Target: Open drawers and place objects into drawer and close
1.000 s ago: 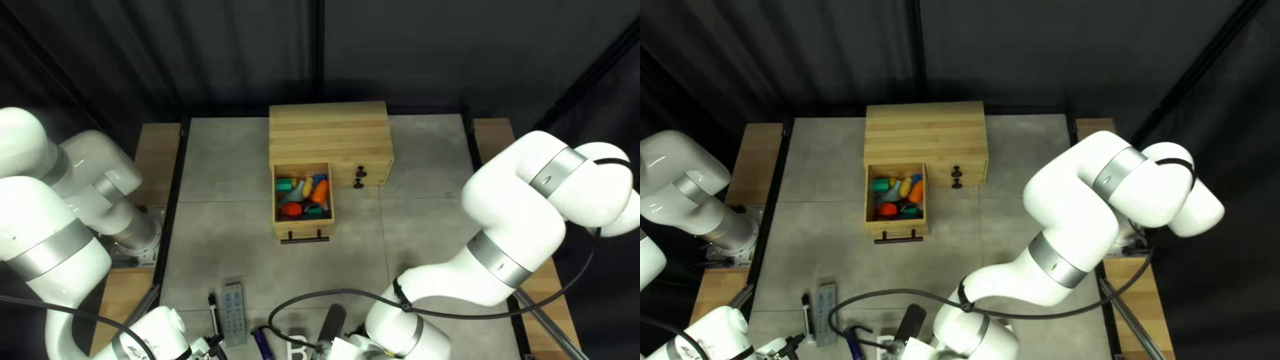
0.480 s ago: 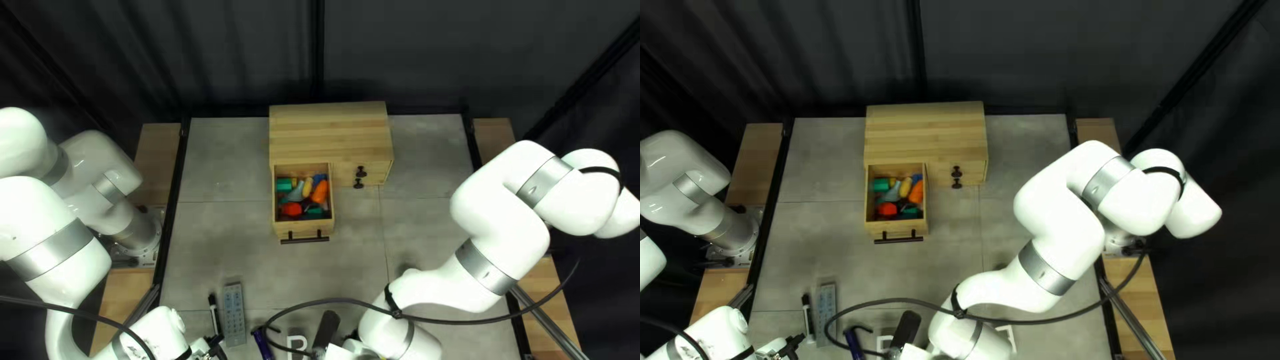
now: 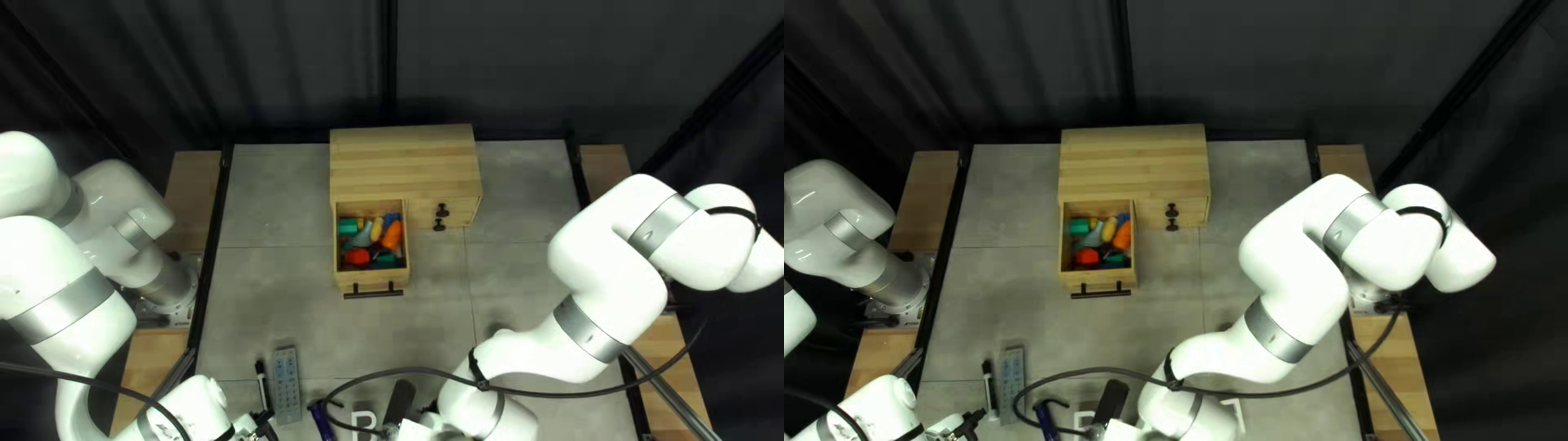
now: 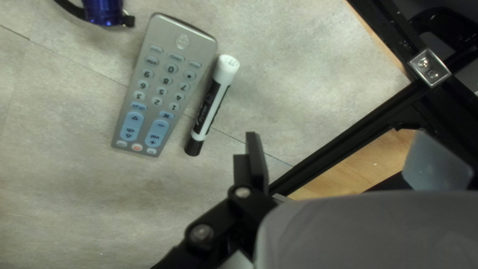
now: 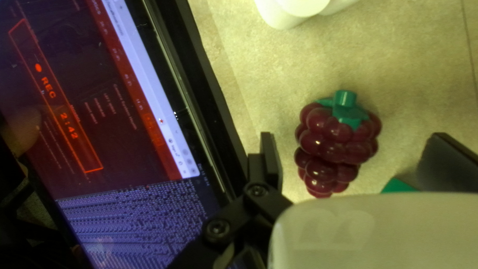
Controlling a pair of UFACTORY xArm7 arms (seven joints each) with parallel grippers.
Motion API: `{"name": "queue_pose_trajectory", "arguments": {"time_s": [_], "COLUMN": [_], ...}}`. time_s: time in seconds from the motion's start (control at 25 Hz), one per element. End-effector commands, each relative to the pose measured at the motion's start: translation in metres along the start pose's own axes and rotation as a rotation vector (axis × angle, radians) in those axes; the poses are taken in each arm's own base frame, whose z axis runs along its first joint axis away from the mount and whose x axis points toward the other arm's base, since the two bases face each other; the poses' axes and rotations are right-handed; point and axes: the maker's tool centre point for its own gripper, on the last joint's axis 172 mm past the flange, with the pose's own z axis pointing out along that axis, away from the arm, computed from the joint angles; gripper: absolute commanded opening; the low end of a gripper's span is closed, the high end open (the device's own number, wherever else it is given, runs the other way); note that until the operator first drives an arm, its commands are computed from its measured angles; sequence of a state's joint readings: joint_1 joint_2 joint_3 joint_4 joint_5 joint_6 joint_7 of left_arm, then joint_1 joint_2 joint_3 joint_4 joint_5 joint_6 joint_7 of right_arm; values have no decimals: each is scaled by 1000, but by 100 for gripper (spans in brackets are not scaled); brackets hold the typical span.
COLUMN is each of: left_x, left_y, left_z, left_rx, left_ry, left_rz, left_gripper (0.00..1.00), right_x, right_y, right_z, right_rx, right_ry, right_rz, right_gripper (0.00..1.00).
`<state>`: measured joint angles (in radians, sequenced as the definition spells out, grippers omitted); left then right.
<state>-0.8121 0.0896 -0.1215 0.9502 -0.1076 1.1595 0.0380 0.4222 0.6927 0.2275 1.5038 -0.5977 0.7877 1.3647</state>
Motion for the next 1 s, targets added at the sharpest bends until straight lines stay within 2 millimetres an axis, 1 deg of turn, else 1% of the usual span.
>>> {"name": "queue_pose_trajectory", "arguments": {"time_s": [0.04, 0.08, 0.12, 0.16, 0.36, 0.48, 0.6, 0.68, 0.76, 0.8, 0.84, 0.88, 0.96, 1.0], "left_x": [0, 0, 0, 0, 0, 0, 0, 0, 0, 0, 0, 0, 0, 0], "left_y": [0, 0, 0, 0, 0, 0, 0, 0, 0, 0, 0, 0, 0, 0], "left_z": [0, 0, 0, 0, 0, 0, 0, 0, 0, 0, 0, 0, 0, 0], "left_rx": [0, 0, 0, 0, 0, 0, 0, 0, 0, 0, 0, 0, 0, 0], "left_ry": [0, 0, 0, 0, 0, 0, 0, 0, 0, 0, 0, 0, 0, 0], "left_rz": [0, 0, 0, 0, 0, 0, 0, 0, 0, 0, 0, 0, 0, 0], "left_gripper": [100, 100, 100, 100, 100, 100, 100, 100, 100, 100, 100, 100, 100, 100], "right_x": [1, 1, 1, 1, -1, -1, -1, 2, 12, 20, 24, 32, 41, 49], "right_y": [2, 2, 2, 2, 4, 7, 15, 27, 49, 67, 77, 97, 120, 138], "right_z": [4, 4, 3, 4, 0, -7, -20, -31, -54, -73, -84, -108, -136, -158], "right_rx": [18, 18, 19, 19, 5, -10, -25, -40, -61, -78, -85, -105, -134, -158], "right_ry": [-3, -3, -3, -4, -1, 4, 12, 9, 15, 19, 22, 34, 51, 65], "right_rz": [-6, -7, -7, -9, -19, -19, -13, -11, -8, -8, -9, -12, -19, -27], "right_gripper": [64, 41, 13, 4, 4, 4, 3, 4, 3, 4, 4, 3, 4, 3]}}
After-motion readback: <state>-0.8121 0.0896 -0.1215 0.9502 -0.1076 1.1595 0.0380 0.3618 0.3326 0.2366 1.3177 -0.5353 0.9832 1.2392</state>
